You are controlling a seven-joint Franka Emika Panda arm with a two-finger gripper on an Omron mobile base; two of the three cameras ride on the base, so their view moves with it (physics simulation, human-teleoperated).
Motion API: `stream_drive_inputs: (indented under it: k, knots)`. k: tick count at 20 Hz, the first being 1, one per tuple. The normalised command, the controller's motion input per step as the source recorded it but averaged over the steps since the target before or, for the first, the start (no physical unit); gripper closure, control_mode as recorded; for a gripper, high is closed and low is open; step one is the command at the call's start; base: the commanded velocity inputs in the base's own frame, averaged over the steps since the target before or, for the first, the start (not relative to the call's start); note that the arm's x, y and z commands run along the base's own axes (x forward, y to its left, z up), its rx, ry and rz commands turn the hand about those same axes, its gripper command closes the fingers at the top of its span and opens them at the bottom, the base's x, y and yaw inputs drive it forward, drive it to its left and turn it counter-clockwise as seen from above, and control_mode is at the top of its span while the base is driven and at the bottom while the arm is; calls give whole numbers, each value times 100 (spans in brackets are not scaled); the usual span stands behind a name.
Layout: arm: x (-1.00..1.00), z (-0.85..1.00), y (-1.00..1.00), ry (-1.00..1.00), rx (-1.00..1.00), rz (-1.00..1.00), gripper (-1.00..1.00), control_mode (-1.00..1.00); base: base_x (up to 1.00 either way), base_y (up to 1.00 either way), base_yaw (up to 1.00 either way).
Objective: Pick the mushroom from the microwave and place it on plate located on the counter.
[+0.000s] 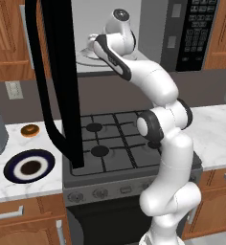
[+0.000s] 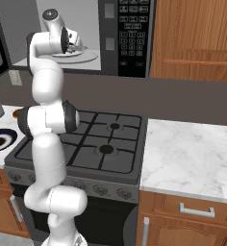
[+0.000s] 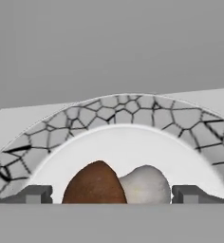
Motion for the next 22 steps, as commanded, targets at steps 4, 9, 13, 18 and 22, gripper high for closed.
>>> stream_drive_inputs:
  k: [4, 9, 13, 18, 22]
  knots:
    - [0, -49, 0, 0, 0, 0, -100, -100, 0, 0, 0]
    - [15, -11, 0, -13, 2, 0, -100, -100, 0, 0, 0]
    - [21, 0, 0, -21, 7, 0, -100, -100, 0, 0, 0]
    - [20, -11, 0, -5, 1, 0, -100, -100, 0, 0, 0]
    - [11, -5, 0, 0, 0, 0, 100, -100, 0, 0, 0]
